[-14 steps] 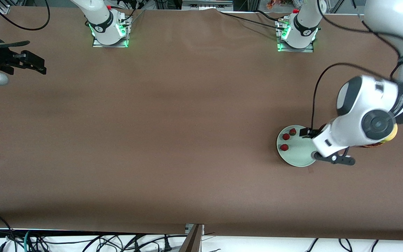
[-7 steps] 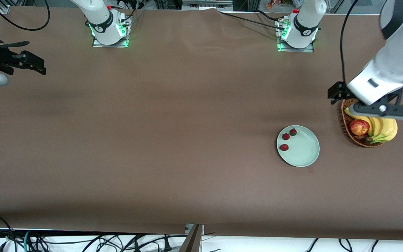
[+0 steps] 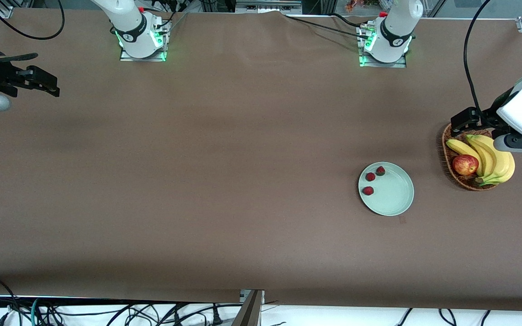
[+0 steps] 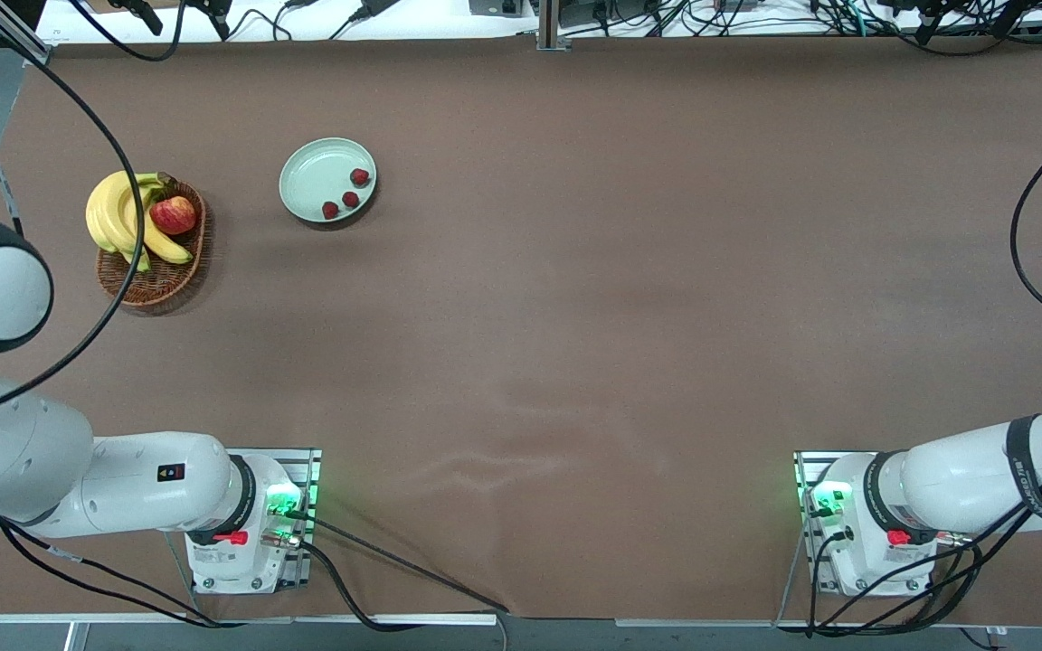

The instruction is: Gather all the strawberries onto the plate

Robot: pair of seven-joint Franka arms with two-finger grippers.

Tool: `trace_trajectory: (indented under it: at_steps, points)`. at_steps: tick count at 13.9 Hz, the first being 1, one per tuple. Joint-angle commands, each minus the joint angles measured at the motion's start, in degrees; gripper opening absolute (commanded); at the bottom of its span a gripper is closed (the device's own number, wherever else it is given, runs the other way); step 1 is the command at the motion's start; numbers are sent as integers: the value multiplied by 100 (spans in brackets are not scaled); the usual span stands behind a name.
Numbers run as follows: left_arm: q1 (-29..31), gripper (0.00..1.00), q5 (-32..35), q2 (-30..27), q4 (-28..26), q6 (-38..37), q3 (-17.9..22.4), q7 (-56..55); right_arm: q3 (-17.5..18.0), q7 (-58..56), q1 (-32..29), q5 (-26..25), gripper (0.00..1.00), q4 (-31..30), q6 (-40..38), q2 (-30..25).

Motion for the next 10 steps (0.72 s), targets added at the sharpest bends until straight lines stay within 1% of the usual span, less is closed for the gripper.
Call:
trace_trajectory:
  at_steps: [1,4,10]
  points:
    - [-585,100,-116,-1137,-1404,632,519,122,47,-83,-57,-47,100,137,-38,61]
    - [-595,100,-134,-1094,-1370,641,520,367,47,-109,-66,-56,100,137,-46,61]
    - [-578,100,-116,-1032,-1326,589,528,368,47,-109,-66,-56,100,137,-38,70]
